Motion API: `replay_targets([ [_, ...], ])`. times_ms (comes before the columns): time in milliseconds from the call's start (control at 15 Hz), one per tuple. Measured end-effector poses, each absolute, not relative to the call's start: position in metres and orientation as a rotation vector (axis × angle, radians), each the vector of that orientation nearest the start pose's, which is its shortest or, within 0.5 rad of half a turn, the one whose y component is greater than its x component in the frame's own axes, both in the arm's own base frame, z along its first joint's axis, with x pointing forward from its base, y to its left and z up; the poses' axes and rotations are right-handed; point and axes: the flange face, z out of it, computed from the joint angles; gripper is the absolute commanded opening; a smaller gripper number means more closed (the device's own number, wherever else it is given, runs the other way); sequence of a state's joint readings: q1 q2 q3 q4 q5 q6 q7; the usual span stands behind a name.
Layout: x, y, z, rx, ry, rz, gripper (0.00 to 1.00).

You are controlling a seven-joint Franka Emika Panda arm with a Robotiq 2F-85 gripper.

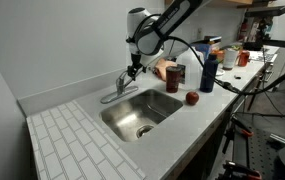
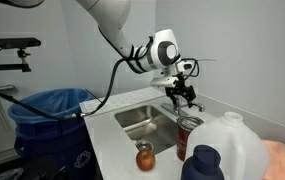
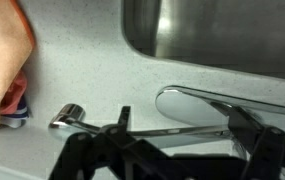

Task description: Move the tap nozzle to the right

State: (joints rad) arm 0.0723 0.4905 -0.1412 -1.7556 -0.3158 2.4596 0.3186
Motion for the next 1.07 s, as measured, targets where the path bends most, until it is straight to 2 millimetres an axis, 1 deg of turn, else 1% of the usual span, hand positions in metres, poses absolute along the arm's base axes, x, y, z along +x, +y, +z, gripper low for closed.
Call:
replay_targets([
  [267,0.688,-0.042,0.316,-3.367,0.272,-0.443,1.00],
  [533,0.689,-0.042,0.317,-3.367,0.279,-0.442,1.00],
  [667,0.688,-0.042,0.323,-3.369,0.279,-0.442,1.00],
  [867,0.683,-0.040,0.350,-3.381,0.266,-0.446,1.00],
  [1067,0.674,-0.037,0.386,-3.400,0.234,-0.489,1.00],
])
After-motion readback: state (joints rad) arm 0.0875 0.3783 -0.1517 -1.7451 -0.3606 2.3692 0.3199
